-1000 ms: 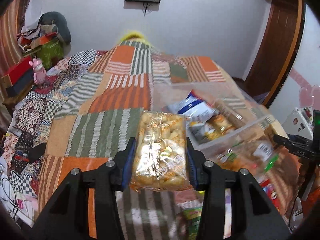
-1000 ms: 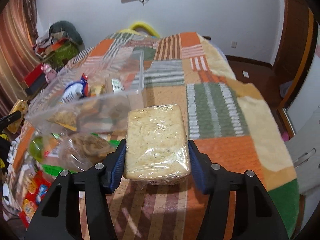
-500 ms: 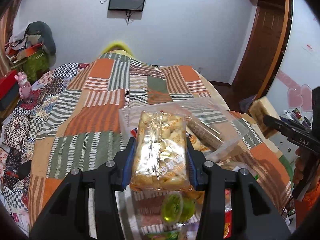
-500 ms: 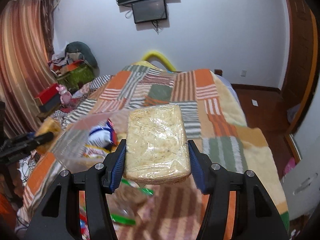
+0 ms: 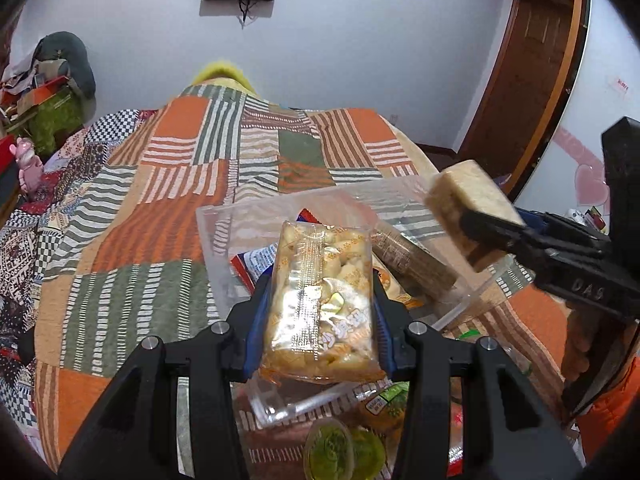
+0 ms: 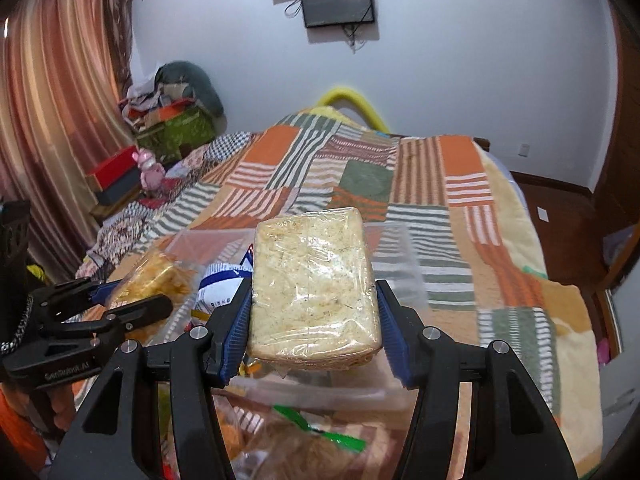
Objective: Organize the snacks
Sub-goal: 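Lower both snacks into the clear box and open both tools, then grasp the red snack bag with right tool while left tool grasps a wafer roll, then carry the red bag and wafer roll over the clear box and release both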
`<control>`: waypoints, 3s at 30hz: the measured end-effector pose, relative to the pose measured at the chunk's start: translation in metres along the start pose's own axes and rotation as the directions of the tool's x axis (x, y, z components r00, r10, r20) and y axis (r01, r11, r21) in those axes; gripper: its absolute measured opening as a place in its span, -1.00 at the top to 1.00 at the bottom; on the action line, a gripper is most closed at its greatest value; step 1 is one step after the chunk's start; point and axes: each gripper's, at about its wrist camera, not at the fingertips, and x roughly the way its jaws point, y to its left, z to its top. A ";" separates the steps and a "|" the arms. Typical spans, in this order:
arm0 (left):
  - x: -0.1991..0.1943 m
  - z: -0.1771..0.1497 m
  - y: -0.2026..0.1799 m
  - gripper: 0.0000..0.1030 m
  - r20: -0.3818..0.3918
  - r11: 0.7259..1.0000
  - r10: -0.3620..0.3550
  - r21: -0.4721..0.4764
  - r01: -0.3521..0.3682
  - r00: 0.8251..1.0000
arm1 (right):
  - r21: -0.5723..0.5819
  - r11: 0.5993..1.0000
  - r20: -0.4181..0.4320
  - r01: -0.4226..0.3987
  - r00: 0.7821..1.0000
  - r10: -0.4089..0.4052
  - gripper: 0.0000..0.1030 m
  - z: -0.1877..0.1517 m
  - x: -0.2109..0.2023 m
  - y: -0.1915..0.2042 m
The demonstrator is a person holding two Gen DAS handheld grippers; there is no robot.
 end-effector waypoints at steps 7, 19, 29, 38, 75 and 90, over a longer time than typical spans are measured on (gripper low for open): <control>0.007 0.004 0.000 0.13 0.000 1.000 -0.028 -0.008 0.028 1.000 | -0.017 1.000 -0.067 -0.012 0.998 0.011 -0.05 -0.004 0.023 0.005; -0.012 -0.003 -0.007 0.10 -0.006 1.000 0.002 0.015 -0.002 1.000 | -0.020 1.000 -0.062 -0.015 0.998 0.014 -0.07 -0.005 0.002 0.002; -0.069 -0.024 -0.009 -0.16 0.022 0.998 0.046 0.031 -0.047 0.999 | -0.001 1.000 -0.027 -0.014 1.000 0.014 -0.12 -0.025 -0.053 0.004; -0.105 -0.076 -0.008 -0.28 -0.038 0.998 0.054 0.017 -0.054 0.998 | 0.002 0.999 -0.042 -0.035 0.998 0.035 -0.47 -0.063 -0.087 0.023; -0.081 -0.158 -0.051 -0.14 -0.160 0.995 0.034 0.101 -0.018 0.987 | 0.017 1.000 -0.203 0.010 0.979 -0.006 -0.57 -0.134 -0.073 0.035; -0.075 -0.160 -0.057 0.07 -0.153 0.996 0.008 0.091 0.006 0.988 | -0.059 0.998 -0.225 -0.008 0.974 -0.005 -0.36 -0.141 -0.054 0.052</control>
